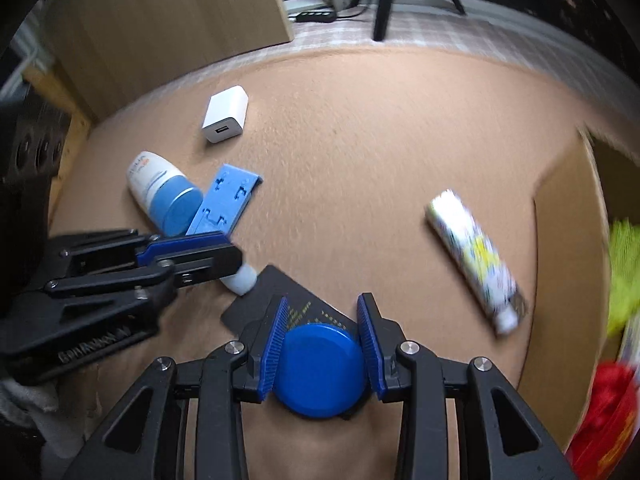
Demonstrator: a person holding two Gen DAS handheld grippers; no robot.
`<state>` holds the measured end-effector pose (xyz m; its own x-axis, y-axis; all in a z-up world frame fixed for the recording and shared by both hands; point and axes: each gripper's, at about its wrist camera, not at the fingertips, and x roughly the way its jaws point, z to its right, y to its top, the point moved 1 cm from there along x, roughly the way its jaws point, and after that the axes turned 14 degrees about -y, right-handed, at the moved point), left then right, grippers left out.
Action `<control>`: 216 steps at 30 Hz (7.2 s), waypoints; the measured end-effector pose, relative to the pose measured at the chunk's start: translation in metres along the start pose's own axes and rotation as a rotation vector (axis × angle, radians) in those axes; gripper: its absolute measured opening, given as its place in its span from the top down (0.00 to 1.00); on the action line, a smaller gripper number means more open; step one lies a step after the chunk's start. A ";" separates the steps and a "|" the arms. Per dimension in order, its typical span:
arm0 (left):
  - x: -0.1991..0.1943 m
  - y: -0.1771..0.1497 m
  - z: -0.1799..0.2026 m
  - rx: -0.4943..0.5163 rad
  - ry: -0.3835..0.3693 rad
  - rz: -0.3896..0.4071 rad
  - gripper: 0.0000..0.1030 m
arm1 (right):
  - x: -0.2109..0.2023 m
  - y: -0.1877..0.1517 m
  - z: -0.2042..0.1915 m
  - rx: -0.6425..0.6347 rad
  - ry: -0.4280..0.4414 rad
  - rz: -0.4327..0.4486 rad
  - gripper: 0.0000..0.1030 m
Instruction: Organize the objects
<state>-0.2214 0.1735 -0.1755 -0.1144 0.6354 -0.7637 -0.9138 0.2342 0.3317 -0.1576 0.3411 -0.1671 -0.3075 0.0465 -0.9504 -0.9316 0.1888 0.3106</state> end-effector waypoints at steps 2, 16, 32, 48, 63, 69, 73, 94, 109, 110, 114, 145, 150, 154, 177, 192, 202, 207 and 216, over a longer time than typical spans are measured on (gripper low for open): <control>-0.003 -0.014 0.004 0.035 0.029 -0.015 0.92 | -0.003 -0.009 0.004 0.020 0.009 0.003 0.68; -0.029 -0.065 0.021 0.071 0.036 -0.060 0.91 | -0.041 -0.074 0.009 -0.053 0.056 0.048 0.68; 0.013 -0.032 0.037 0.116 0.059 -0.051 0.89 | -0.036 -0.082 0.003 0.024 0.100 0.036 0.68; -0.042 -0.115 0.025 0.086 0.040 -0.056 0.89 | -0.052 -0.111 -0.007 -0.033 0.130 0.040 0.59; -0.055 -0.127 0.024 0.056 0.103 0.020 0.38 | -0.042 -0.111 -0.028 -0.058 0.066 0.030 0.46; -0.065 -0.135 0.014 0.045 0.116 0.023 0.38 | -0.042 -0.107 -0.039 -0.063 0.110 0.037 0.46; -0.059 -0.133 0.016 0.060 0.103 0.019 0.39 | -0.042 -0.108 -0.046 -0.115 0.072 0.038 0.46; -0.035 -0.126 0.020 0.116 0.150 0.001 0.73 | -0.035 -0.116 -0.062 -0.214 -0.046 0.076 0.56; -0.062 -0.111 0.043 0.105 0.089 0.086 0.74 | -0.082 -0.109 -0.011 -0.092 -0.044 0.162 0.57; -0.063 -0.108 0.050 0.114 0.081 0.096 0.74 | -0.086 -0.108 -0.003 -0.078 -0.048 0.172 0.58; -0.060 -0.092 0.075 0.154 0.042 0.111 0.74 | -0.104 -0.104 0.025 -0.027 -0.069 0.204 0.76; -0.031 -0.097 0.088 0.182 0.007 0.040 0.74 | -0.042 -0.142 0.024 -0.011 -0.085 0.040 0.47; -0.036 -0.102 0.085 0.173 0.008 0.043 0.74 | -0.037 -0.139 0.017 -0.045 -0.125 0.042 0.45; -0.038 -0.106 0.084 0.169 0.006 0.043 0.74 | -0.036 -0.137 0.015 -0.045 -0.141 0.042 0.45; -0.024 -0.058 0.142 0.259 -0.061 0.086 0.74 | -0.128 -0.104 0.076 0.028 -0.123 0.239 0.55; 0.044 -0.002 0.218 0.321 -0.143 0.060 0.74 | -0.126 -0.079 0.181 0.168 -0.232 0.264 0.55; 0.052 0.006 0.230 0.335 -0.131 0.068 0.36 | -0.126 -0.078 0.201 0.214 -0.227 0.281 0.35; 0.039 0.001 0.217 0.327 -0.107 0.076 0.36 | -0.127 -0.079 0.196 0.220 -0.186 0.283 0.35; -0.009 -0.020 0.168 0.261 -0.057 0.114 0.36 | -0.133 -0.081 0.162 0.176 -0.101 0.350 0.32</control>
<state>-0.1367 0.2865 -0.0822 -0.1818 0.7070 -0.6835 -0.7643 0.3357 0.5506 -0.0095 0.4784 -0.0679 -0.5712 0.2325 -0.7872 -0.7239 0.3094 0.6166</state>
